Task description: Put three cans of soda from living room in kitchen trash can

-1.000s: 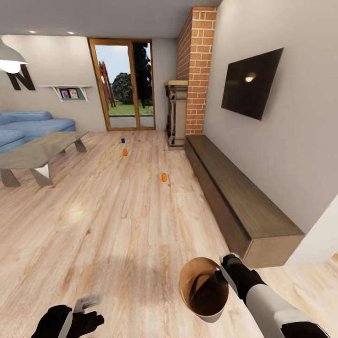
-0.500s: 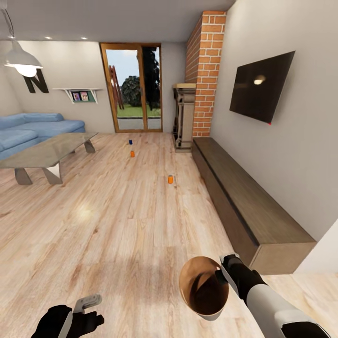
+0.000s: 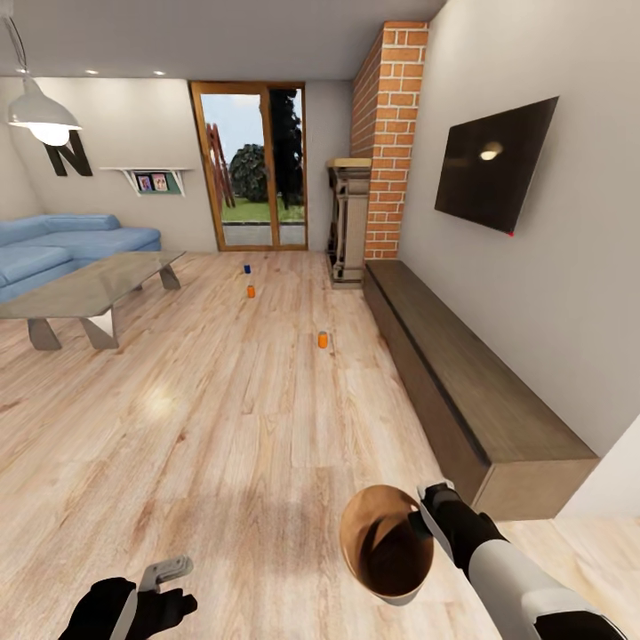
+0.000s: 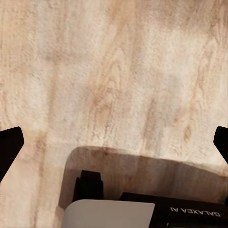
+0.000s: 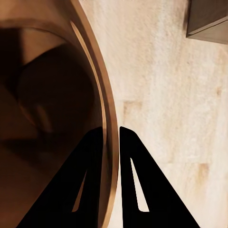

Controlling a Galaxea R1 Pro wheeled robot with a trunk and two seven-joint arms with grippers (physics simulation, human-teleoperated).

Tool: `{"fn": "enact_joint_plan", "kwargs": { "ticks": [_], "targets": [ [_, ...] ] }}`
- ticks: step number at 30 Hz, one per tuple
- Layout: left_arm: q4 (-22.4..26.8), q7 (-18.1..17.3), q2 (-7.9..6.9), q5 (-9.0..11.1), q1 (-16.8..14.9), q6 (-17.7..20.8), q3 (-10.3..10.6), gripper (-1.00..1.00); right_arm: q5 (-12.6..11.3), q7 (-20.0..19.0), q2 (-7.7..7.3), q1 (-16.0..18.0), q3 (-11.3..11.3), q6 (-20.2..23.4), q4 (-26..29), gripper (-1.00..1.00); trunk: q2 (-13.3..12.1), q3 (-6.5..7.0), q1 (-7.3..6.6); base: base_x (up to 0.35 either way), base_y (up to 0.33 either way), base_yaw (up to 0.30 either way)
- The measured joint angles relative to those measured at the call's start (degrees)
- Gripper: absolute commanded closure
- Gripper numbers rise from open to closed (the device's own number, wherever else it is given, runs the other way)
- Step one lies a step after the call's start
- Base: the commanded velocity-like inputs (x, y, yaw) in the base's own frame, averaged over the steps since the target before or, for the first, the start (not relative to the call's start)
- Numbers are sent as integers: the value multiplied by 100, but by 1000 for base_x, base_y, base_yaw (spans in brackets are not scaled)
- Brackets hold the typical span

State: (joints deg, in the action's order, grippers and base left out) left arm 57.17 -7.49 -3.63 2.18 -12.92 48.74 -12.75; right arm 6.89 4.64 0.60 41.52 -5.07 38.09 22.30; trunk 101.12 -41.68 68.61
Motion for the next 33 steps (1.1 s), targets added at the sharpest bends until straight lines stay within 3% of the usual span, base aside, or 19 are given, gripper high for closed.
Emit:
{"fn": "enact_joint_plan", "kwargs": {
  "ticks": [7,19,23,28,30,33],
  "targets": [
    [-49,1,-5,-2,0,-51,0,-100,-12,14,5,-57,1,-68,-23,100,0,0,0,0,0,0],
    [-1057,-7,-17,-12,-6,-617,16,-100,-110,-100,39,-77,43,-89,-441,100,0,0,0,0,0,0],
    [-1142,-7,-14,-32,-9,-778,23,-100,-829,-236,29,-77,98,-113,-635,100,0,0,0,0,0,0],
    [-1187,15,-3,-55,-9,-927,44,-100,-1191,-268,22,-77,67,-215,-845,100,0,0,0,0,0,0],
    [-1425,29,9,-59,-8,-978,56,-100,-1302,-275,36,-82,44,-248,-1024,100,0,-1,0,0,0,0],
    [-1672,38,16,-56,-12,-1088,60,-100,-1265,-270,44,-79,39,-255,-1081,100,0,0,0,0,0,0]
  ]
}}
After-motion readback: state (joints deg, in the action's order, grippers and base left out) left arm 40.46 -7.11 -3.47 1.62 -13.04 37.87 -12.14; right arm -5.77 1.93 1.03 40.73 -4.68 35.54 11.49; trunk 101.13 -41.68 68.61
